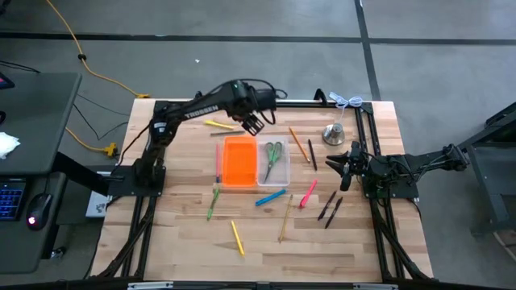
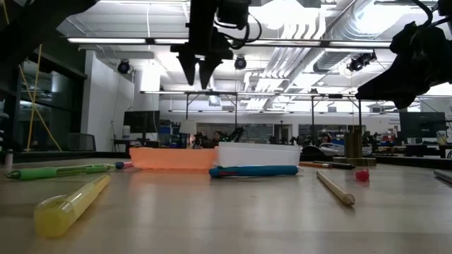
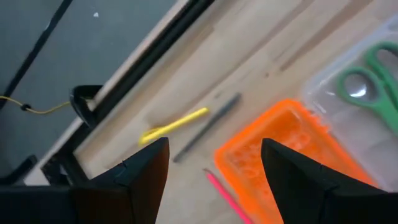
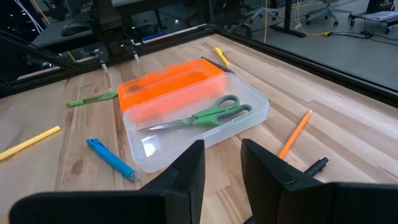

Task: Pick & place school supplies into a supply box
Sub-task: Put the yellow pen into the supply box

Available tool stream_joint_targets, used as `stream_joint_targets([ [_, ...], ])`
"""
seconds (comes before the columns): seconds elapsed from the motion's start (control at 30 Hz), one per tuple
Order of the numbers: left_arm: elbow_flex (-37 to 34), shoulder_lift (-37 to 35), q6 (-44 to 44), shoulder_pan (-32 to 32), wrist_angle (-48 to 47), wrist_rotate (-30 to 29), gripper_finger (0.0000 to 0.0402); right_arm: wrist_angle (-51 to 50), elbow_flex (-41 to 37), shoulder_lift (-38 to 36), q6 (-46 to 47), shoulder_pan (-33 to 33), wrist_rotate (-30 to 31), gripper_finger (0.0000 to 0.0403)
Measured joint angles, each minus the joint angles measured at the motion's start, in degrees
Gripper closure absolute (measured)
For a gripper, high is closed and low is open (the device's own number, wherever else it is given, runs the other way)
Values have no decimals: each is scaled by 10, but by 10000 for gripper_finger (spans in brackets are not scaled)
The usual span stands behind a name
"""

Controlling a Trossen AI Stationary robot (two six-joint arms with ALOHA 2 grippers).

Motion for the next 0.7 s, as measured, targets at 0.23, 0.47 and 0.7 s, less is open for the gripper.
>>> stream_joint_targets([
  [0.23, 0, -9, 85, 50, 1, 18, 121, 0, 0, 0, 0, 0, 0, 320],
  [0.47, -12, -15, 174, 99, 1, 44, 117, 0, 0, 0, 0, 0, 0, 320],
  [0.7, -54, -47, 239, 145, 53, 77, 121, 0, 0, 0, 0, 0, -1, 320],
])
